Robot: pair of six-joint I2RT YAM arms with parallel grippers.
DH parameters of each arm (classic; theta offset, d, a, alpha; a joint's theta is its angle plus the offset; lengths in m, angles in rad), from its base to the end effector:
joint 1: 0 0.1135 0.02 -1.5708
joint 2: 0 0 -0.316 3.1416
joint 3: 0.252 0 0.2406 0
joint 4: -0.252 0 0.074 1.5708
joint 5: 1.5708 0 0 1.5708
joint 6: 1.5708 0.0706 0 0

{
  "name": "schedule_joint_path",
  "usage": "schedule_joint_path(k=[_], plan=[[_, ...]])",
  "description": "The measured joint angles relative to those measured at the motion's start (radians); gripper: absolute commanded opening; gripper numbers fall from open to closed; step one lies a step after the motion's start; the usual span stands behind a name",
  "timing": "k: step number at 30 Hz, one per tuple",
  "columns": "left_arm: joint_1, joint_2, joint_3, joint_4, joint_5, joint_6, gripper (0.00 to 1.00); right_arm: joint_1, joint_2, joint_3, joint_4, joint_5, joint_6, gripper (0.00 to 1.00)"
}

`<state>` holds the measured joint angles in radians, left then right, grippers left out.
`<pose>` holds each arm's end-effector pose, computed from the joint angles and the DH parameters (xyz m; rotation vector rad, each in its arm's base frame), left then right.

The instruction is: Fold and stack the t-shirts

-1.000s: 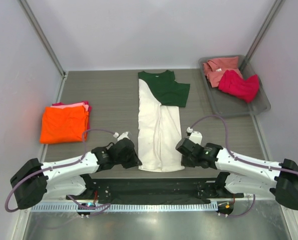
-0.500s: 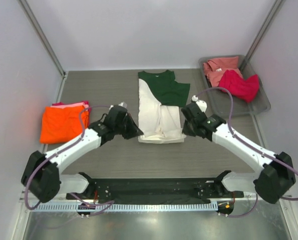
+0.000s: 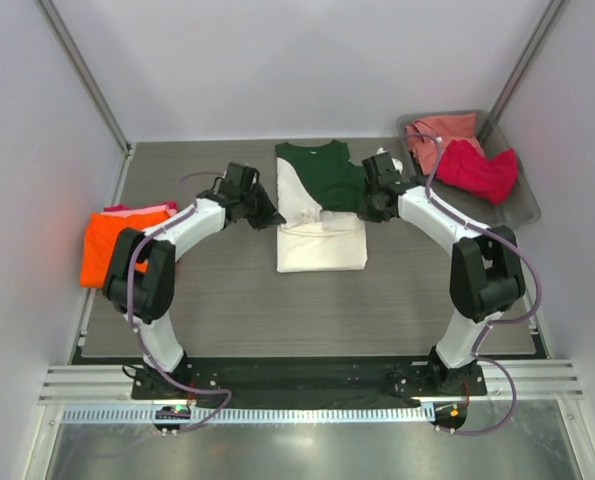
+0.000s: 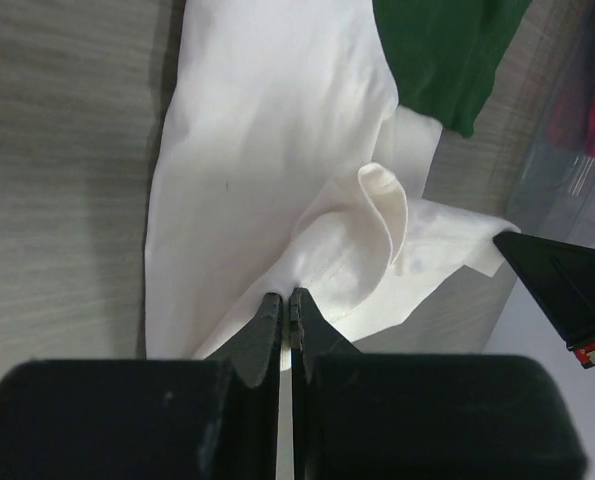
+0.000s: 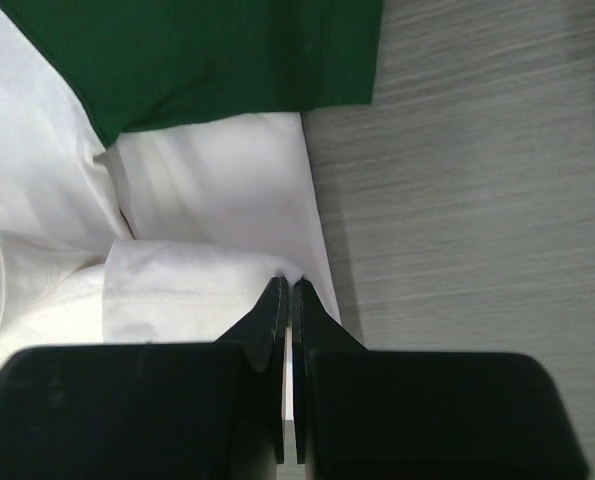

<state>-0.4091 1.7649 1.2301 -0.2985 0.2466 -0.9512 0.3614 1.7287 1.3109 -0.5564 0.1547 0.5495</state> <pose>0.3673 -0.1780 0.2510 -0.5716 2.5183 -0.8754 0.3666 0.1269 0.2669 0.2982 2.5183 0.1664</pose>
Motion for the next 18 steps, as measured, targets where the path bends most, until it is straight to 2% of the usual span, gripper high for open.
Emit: schedule_joint_path(k=[10, 11, 12, 13, 15, 16, 18], plan=[[0.049, 0.216, 0.246, -0.022, 0.017, 0.036, 0.01, -0.034, 0.209, 0.215, 0.019, -0.028, -0.031, 0.02], [0.051, 0.232, 0.268, -0.026, 0.017, 0.039, 0.1, -0.039, 0.231, 0.233, 0.023, -0.031, -0.033, 0.09], [0.055, 0.252, 0.299, -0.034, 0.019, 0.047, 0.3, -0.044, 0.251, 0.252, 0.022, -0.033, -0.034, 0.23], [0.058, 0.272, 0.331, -0.042, 0.021, 0.058, 0.59, -0.05, 0.274, 0.27, 0.024, -0.035, -0.035, 0.65], [0.065, 0.319, 0.397, -0.057, 0.024, 0.071, 0.74, -0.058, 0.303, 0.288, 0.03, -0.034, -0.036, 0.91], [0.069, 0.333, 0.414, -0.056, 0.021, 0.079, 0.9, -0.061, 0.308, 0.288, 0.031, -0.03, -0.037, 0.92], [0.075, 0.324, 0.387, -0.055, 0.0, 0.094, 0.97, -0.066, 0.306, 0.278, 0.032, -0.023, -0.04, 0.92]])
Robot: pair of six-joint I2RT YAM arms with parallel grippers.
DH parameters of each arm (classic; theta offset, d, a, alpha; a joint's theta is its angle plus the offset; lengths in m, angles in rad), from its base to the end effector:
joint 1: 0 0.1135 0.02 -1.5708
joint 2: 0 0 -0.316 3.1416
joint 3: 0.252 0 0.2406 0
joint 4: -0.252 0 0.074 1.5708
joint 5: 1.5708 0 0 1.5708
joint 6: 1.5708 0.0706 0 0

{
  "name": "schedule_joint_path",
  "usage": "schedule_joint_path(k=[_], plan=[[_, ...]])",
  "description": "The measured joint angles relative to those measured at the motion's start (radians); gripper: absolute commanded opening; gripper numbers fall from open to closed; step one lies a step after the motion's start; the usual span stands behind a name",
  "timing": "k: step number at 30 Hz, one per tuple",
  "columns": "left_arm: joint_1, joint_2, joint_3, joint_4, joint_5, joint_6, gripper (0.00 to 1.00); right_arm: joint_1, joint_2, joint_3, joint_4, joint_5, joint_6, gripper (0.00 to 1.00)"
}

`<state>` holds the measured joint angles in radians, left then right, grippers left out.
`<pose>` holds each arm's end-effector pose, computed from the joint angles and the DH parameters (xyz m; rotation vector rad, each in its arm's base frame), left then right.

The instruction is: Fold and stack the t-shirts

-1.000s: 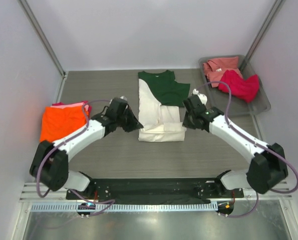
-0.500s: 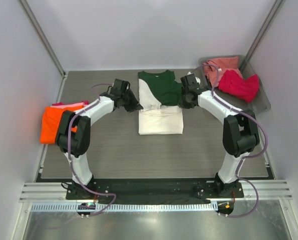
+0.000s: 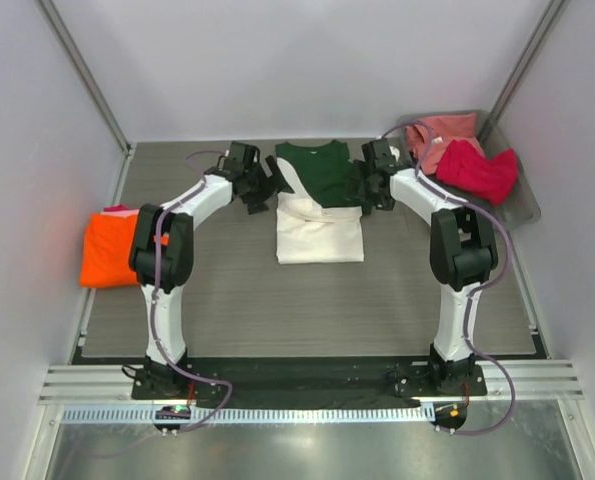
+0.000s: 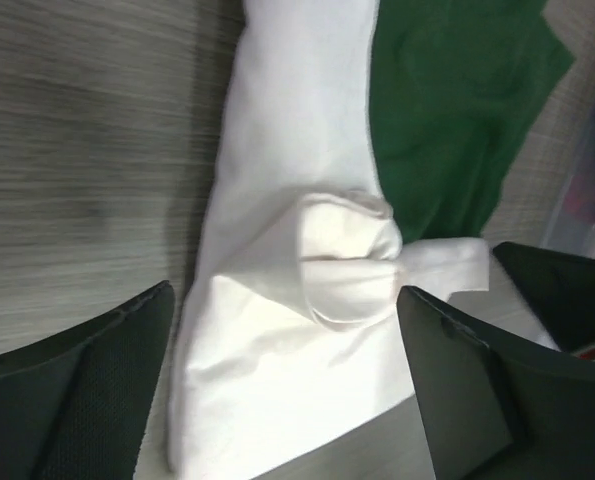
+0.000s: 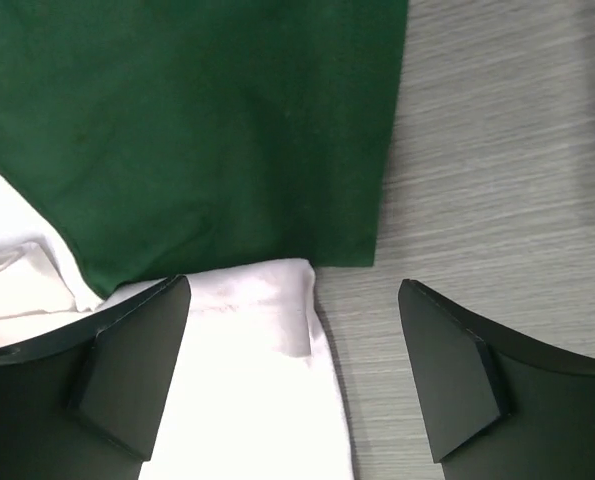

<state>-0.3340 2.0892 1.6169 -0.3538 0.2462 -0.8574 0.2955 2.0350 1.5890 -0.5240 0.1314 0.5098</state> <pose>0.4742 -0.1828 0.2306 -0.5380 2.4824 -0.8158 0.4609 0.1306 0.2309 0.3225 2.5148 0.1542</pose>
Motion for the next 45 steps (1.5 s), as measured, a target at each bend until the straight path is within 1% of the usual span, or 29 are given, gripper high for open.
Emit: schedule_joint_path(k=[1, 3, 5, 8, 9, 10, 11, 12, 14, 15, 16, 18, 19, 22, 26, 28, 29, 31, 32, 34, 35, 36, 39, 41, 42, 43, 44, 45], plan=[[0.002, -0.016, -0.032, 0.003, -0.012, 0.003, 0.99, -0.002, -0.013, -0.022, 0.016, 0.003, 0.0, 0.91], [0.003, -0.076, -0.125, 0.013, -0.04, 0.007, 0.99, -0.004, -0.05, -0.079, 0.039, 0.005, 0.002, 0.87], [0.002, -0.162, -0.232, 0.003, -0.07, 0.011, 0.97, -0.004, -0.134, -0.194, 0.076, 0.003, 0.011, 0.86], [-0.007, -0.305, -0.374, 0.014, -0.101, 0.018, 0.91, -0.004, -0.302, -0.381, 0.114, 0.0, 0.02, 0.83], [-0.013, -0.352, -0.421, 0.028, -0.108, 0.02, 0.89, -0.004, -0.359, -0.434, 0.125, 0.0, 0.021, 0.79], [-0.02, -0.385, -0.452, 0.032, -0.109, 0.018, 0.84, -0.003, -0.417, -0.484, 0.136, -0.003, 0.023, 0.77], [-0.028, -0.414, -0.486, 0.046, -0.109, 0.016, 0.82, -0.003, -0.463, -0.522, 0.149, -0.008, 0.023, 0.75], [-0.037, -0.436, -0.522, 0.072, -0.107, 0.009, 0.81, -0.003, -0.496, -0.551, 0.161, -0.013, 0.024, 0.72], [-0.056, -0.462, -0.591, 0.109, -0.103, -0.004, 0.74, -0.003, -0.546, -0.604, 0.185, -0.029, 0.024, 0.64], [-0.066, -0.464, -0.62, 0.122, -0.101, -0.008, 0.71, -0.003, -0.555, -0.625, 0.196, -0.039, 0.025, 0.59], [-0.079, -0.463, -0.65, 0.141, -0.098, -0.02, 0.66, -0.003, -0.555, -0.647, 0.211, -0.052, 0.027, 0.56], [-0.097, -0.458, -0.693, 0.153, -0.095, -0.034, 0.63, -0.003, -0.543, -0.683, 0.227, -0.077, 0.033, 0.52], [-0.104, -0.454, -0.705, 0.16, -0.093, -0.04, 0.6, -0.003, -0.535, -0.696, 0.231, -0.091, 0.035, 0.52], [-0.125, -0.421, -0.718, 0.197, -0.087, -0.059, 0.59, -0.003, -0.499, -0.729, 0.256, -0.141, 0.043, 0.53], [-0.139, -0.393, -0.724, 0.259, -0.077, -0.079, 0.6, -0.003, -0.463, -0.761, 0.296, -0.201, 0.045, 0.53], [-0.143, -0.384, -0.726, 0.285, -0.075, -0.086, 0.59, -0.003, -0.462, -0.773, 0.314, -0.22, 0.045, 0.52], [-0.144, -0.38, -0.726, 0.296, -0.072, -0.087, 0.58, -0.003, -0.461, -0.776, 0.322, -0.229, 0.045, 0.49], [-0.144, -0.369, -0.726, 0.317, -0.068, -0.095, 0.49, -0.003, -0.457, -0.779, 0.339, -0.241, 0.045, 0.47], [-0.144, -0.361, -0.726, 0.328, -0.066, -0.103, 0.46, -0.003, -0.453, -0.779, 0.347, -0.246, 0.045, 0.45], [-0.144, -0.343, -0.726, 0.354, -0.054, -0.109, 0.43, -0.003, -0.436, -0.779, 0.363, -0.257, 0.045, 0.38], [-0.144, -0.337, -0.726, 0.365, -0.051, -0.113, 0.43, -0.003, -0.427, -0.779, 0.373, -0.266, 0.046, 0.35], [-0.145, -0.333, -0.726, 0.376, -0.047, -0.114, 0.43, -0.003, -0.419, -0.779, 0.386, -0.273, 0.047, 0.29], [-0.149, -0.326, -0.732, 0.401, -0.044, -0.123, 0.39, -0.003, -0.4, -0.779, 0.415, -0.288, 0.05, 0.22], [-0.15, -0.322, -0.737, 0.417, -0.043, -0.13, 0.35, -0.003, -0.391, -0.778, 0.43, -0.299, 0.05, 0.17], [-0.15, -0.32, -0.739, 0.422, -0.042, -0.133, 0.34, -0.003, -0.387, -0.777, 0.434, -0.303, 0.05, 0.15], [-0.15, -0.319, -0.742, 0.429, -0.04, -0.134, 0.37, -0.003, -0.385, -0.777, 0.438, -0.307, 0.05, 0.13], [-0.15, -0.318, -0.745, 0.435, -0.039, -0.134, 0.42, -0.003, -0.381, -0.776, 0.441, -0.31, 0.05, 0.12], [-0.15, -0.318, -0.749, 0.445, -0.036, -0.137, 0.5, -0.003, -0.379, -0.775, 0.443, -0.311, 0.049, 0.12]])
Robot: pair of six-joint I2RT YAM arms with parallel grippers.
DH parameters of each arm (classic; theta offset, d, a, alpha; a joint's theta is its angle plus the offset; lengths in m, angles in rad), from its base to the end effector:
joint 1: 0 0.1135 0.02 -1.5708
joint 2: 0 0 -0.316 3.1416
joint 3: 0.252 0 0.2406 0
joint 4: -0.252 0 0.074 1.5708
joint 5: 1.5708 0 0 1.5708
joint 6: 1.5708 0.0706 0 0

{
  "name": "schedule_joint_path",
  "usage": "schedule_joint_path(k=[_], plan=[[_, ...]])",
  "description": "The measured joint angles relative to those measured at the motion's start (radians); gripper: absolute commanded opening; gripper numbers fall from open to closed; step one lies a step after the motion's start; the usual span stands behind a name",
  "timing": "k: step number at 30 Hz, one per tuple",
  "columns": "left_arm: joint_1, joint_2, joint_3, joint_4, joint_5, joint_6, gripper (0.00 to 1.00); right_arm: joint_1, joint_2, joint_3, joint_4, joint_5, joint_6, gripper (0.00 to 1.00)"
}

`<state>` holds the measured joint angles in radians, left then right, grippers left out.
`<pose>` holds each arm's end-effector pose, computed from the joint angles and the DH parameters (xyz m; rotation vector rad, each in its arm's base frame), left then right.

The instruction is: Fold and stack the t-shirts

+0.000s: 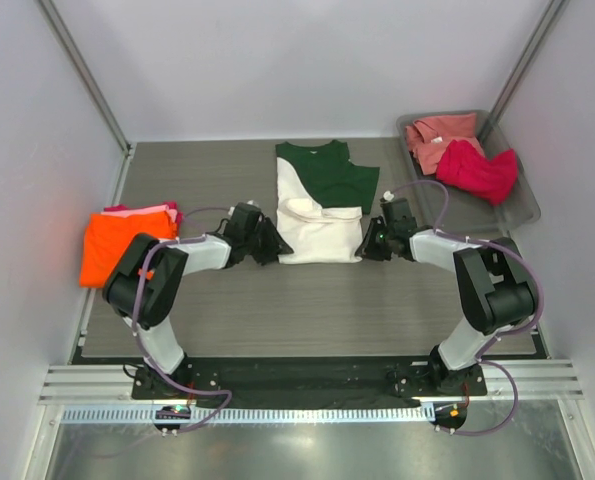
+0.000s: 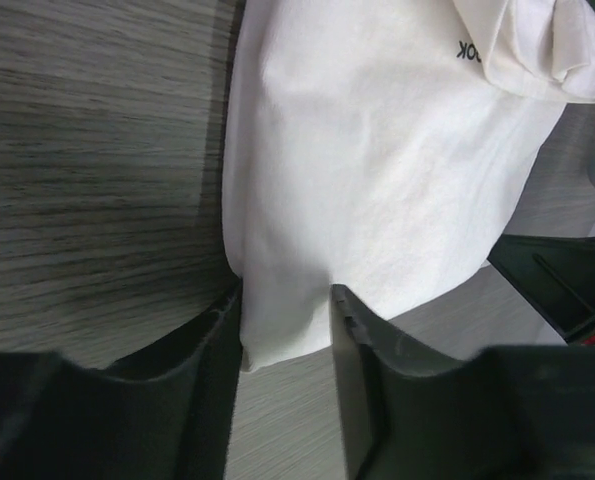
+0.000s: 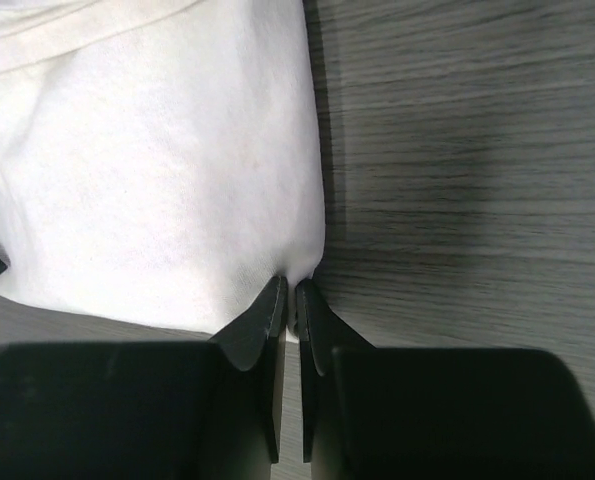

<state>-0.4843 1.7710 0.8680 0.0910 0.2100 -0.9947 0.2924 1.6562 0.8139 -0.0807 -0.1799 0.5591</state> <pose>0.3230 -0.1865 0.1736 -0.5450 2.5172 -0.8918 0.3156 0.1082 0.1800 0.2642 2.5536 0.5666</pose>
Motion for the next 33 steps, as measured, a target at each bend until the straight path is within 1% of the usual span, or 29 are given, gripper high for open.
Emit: schedule_joint_path(k=[1, 2, 4, 10, 14, 19, 22, 26, 29, 31, 33], plan=[[0.0, -0.002, -0.003, 0.009, 0.003, 0.0, 0.62, 0.0, 0.0, 0.001, 0.002, -0.002, 0.0, 0.12], [-0.001, -0.006, -0.008, 0.025, 0.01, -0.007, 0.64, 0.0, 0.001, 0.001, 0.002, -0.003, 0.0, 0.12], [-0.006, -0.025, -0.016, 0.037, -0.005, -0.005, 0.66, 0.0, 0.002, 0.001, 0.004, -0.003, 0.0, 0.11], [-0.01, -0.043, -0.043, 0.048, -0.021, -0.001, 0.6, 0.0, 0.005, 0.002, 0.007, -0.006, 0.0, 0.08], [-0.014, -0.058, -0.054, 0.041, -0.043, 0.003, 0.61, 0.0, 0.005, 0.002, 0.006, -0.005, 0.0, 0.07], [-0.018, -0.114, -0.093, 0.0, -0.08, 0.008, 0.61, 0.0, 0.005, 0.002, 0.007, -0.005, 0.0, 0.06], [-0.018, -0.144, -0.109, -0.035, -0.1, 0.011, 0.59, 0.0, 0.005, 0.002, 0.007, -0.005, 0.0, 0.06], [-0.029, -0.146, -0.104, -0.06, -0.113, 0.013, 0.58, 0.0, 0.005, 0.002, 0.006, -0.005, 0.0, 0.06], [-0.049, -0.126, -0.082, -0.066, -0.117, 0.011, 0.52, 0.0, 0.005, 0.002, 0.006, -0.005, 0.0, 0.05], [-0.068, -0.101, -0.063, -0.062, -0.118, 0.01, 0.37, 0.0, 0.005, 0.002, 0.007, -0.005, 0.0, 0.05], [-0.08, -0.077, -0.056, -0.049, -0.117, 0.007, 0.24, 0.0, 0.005, 0.002, 0.007, -0.006, -0.001, 0.01]])
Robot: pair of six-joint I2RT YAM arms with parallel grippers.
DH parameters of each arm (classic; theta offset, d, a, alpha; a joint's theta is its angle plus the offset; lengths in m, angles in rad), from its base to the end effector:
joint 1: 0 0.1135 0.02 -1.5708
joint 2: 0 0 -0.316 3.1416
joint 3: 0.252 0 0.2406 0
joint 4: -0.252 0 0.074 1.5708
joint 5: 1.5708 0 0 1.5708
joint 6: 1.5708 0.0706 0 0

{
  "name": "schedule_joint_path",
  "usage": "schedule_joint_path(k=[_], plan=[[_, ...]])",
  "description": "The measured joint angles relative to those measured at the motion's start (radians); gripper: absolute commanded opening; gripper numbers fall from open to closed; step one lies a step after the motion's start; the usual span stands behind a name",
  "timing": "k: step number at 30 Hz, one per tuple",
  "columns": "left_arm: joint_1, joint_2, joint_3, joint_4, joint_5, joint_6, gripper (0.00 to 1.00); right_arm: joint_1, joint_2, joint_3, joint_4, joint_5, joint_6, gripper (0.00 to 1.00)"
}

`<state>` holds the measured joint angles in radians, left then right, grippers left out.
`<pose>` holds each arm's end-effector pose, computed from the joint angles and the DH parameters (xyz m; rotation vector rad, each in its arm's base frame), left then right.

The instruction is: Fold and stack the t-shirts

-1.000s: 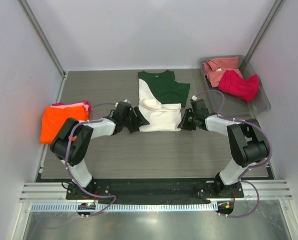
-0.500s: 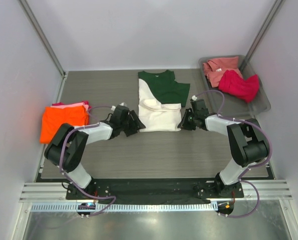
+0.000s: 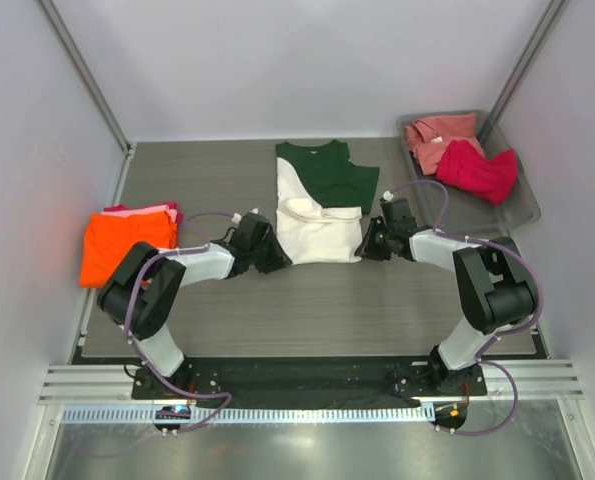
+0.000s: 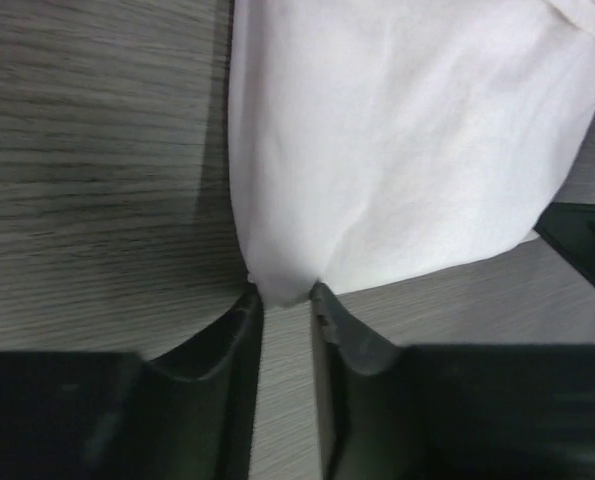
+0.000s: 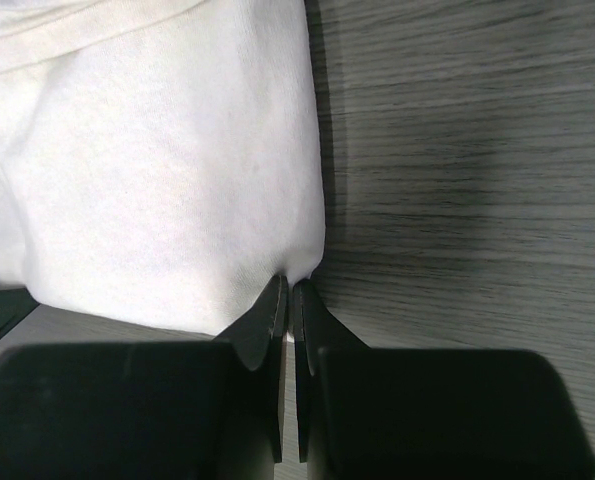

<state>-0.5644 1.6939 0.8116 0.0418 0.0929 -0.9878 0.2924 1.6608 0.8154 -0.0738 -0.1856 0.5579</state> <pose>0.2917 -0.1924 0.1778 -0.4963 2.5270 -0.7750 0.3169 0.1090 0.1797 0.2594 2.5510 0.5744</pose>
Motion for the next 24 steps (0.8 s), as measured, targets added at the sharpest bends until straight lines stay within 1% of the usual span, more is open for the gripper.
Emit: schedule_joint_path(k=[2, 3, 9, 13, 17, 20, 24], plan=[[-0.004, 0.01, 0.001, 0.007, -0.005, 0.0, 0.1, 0.0, 0.0, 0.0, 0.0, 0.0, 0.0, 0.01], [-0.005, 0.012, -0.003, 0.01, -0.006, 0.002, 0.0, 0.0, 0.0, 0.0, 0.0, -0.001, 0.0, 0.01], [-0.007, -0.018, -0.024, -0.008, -0.029, 0.009, 0.0, 0.009, -0.029, -0.012, -0.025, -0.003, -0.003, 0.01], [-0.008, -0.094, -0.066, -0.073, -0.029, 0.027, 0.0, 0.028, -0.15, -0.061, -0.073, -0.014, -0.002, 0.01], [-0.016, -0.249, -0.098, -0.171, -0.009, 0.031, 0.0, 0.043, -0.336, -0.092, -0.153, -0.03, -0.002, 0.01], [-0.026, -0.392, -0.097, -0.243, 0.01, 0.036, 0.0, 0.045, -0.5, -0.096, -0.219, -0.035, 0.001, 0.01], [-0.037, -0.566, -0.085, -0.344, 0.034, 0.037, 0.0, 0.048, -0.661, -0.086, -0.312, -0.04, 0.003, 0.01]])
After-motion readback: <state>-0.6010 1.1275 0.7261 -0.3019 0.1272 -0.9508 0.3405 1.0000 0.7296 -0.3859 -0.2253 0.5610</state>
